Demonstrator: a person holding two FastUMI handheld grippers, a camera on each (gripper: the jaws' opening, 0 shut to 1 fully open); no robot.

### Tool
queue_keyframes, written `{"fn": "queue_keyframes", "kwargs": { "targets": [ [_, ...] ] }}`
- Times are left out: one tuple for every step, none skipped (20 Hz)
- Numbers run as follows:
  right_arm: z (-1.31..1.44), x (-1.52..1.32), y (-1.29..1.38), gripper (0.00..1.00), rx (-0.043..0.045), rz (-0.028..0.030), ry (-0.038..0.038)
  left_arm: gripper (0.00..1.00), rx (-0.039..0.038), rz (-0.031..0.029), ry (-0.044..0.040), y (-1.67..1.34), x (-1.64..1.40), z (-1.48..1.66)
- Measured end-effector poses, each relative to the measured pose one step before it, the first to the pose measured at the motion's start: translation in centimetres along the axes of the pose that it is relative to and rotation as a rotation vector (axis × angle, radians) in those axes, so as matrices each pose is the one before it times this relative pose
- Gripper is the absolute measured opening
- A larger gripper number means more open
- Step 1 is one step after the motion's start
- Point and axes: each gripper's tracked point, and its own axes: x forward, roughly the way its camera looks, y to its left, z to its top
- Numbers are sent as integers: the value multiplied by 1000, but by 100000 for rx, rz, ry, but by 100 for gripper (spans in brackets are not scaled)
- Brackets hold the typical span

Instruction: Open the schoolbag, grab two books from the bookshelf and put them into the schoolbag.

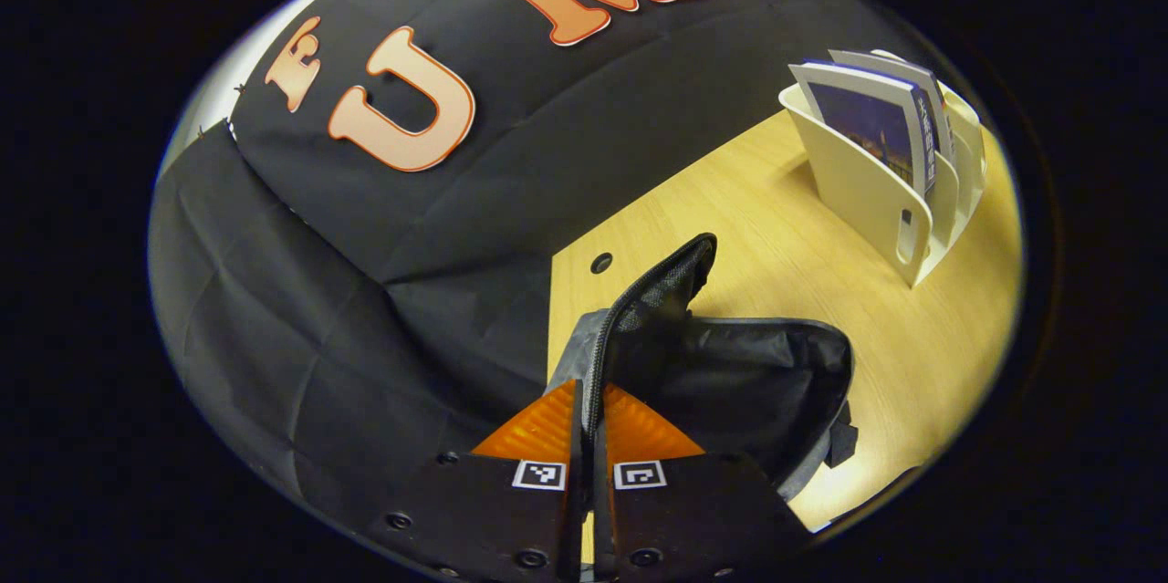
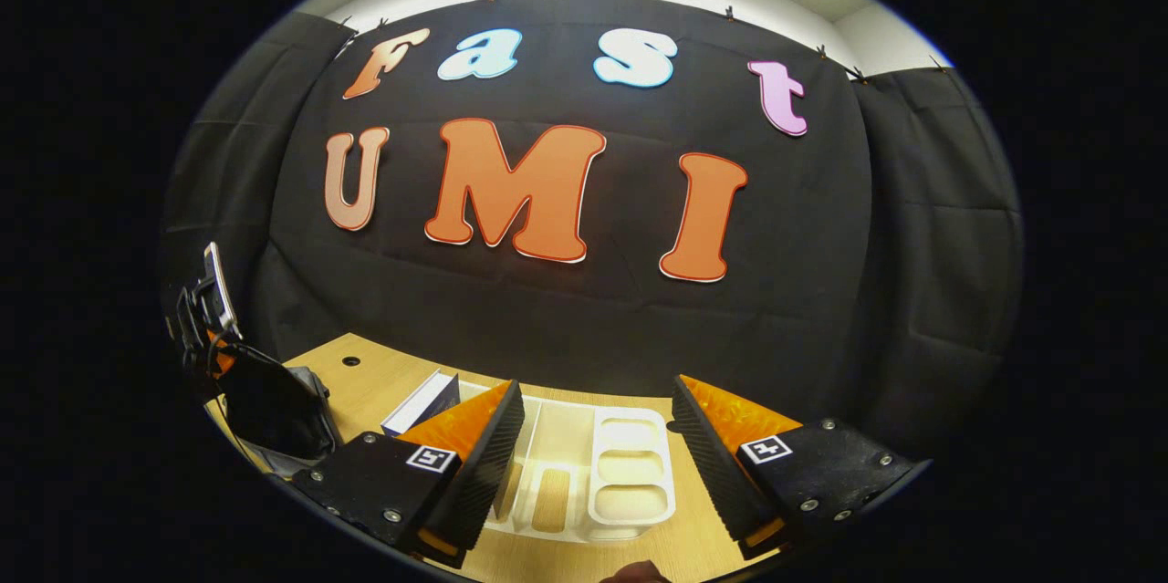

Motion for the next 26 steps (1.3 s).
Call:
{"fn": "queue_keyframes", "kwargs": {
  "targets": [
    [257,222,881,97,-468,154,468,5,-1614,-3826,-149,289,-240,261],
    [135,49,805,97,-701,290,1054,5,-1515,-4362,586,157,-2,-48],
    [125,324,718,97,-870,-479,1566,5,-1709,-4582,-13,280,63,344],
    [27,425,697,97,-876,-451,1998,5,-1513,-4096,835,346,-79,-71],
    [250,294,827,97,-1029,462,1078,5,-1221,-3581,21,319,40,168],
    [298,291,710,98,-951,706,1228,5,-1387,-3405,275,262,85,137],
    [290,280,895,97,-447,1336,1336,5,-1412,-3131,-117,333,38,254],
    [271,354,1060,98,483,2029,2105,5,-1397,-3912,301,201,-31,138],
    [46,358,914,97,1387,2384,2686,5,-1498,-4109,483,181,-39,222],
    [-73,392,1026,97,2481,2759,4021,5,-1646,-4113,1203,196,-85,-138],
    [-95,335,807,97,2419,2603,4069,5,-1502,-4268,843,97,103,140],
    [-166,429,481,97,2089,1521,4290,5,-1013,-3135,1078,467,187,-3],
    [-250,438,156,97,2315,595,4294,5,-311,-2558,1072,393,174,72],
    [-295,340,153,97,2302,1185,4253,4,194,-2255,841,408,46,111],
    [-43,328,557,98,1656,1322,3004,5,535,-1905,221,434,-7,279],
    [-62,418,263,98,394,689,3528,4,-113,-2387,1579,260,-96,224],
    [-31,210,351,98,-416,1179,3586,4,433,-2561,969,229,9,414],
    [157,457,635,98,-535,909,3243,4,1361,-2233,1642,373,-25,206],
    [-176,481,681,98,-929,1498,4574,4,1061,-1088,1335,428,136,188],
    [-219,520,442,98,-47,982,3653,4,1082,-1054,1297,231,73,282],
    [-389,620,701,98,-83,2170,5597,4,295,-798,823,152,112,385],
    [-547,537,651,98,847,837,5014,4,380,-691,444,115,67,95],
    [-848,759,631,98,-1051,2528,6393,4,748,-352,541,60,62,178],
    [-432,684,57,98,-792,61,4626,4,866,220,290,18,70,31],
    [-541,983,393,98,-2043,797,5329,4,214,198,378,46,6,197],
    [-209,856,278,98,-1214,-477,3719,4,136,14,126,-39,-29,17]
  ]
}}
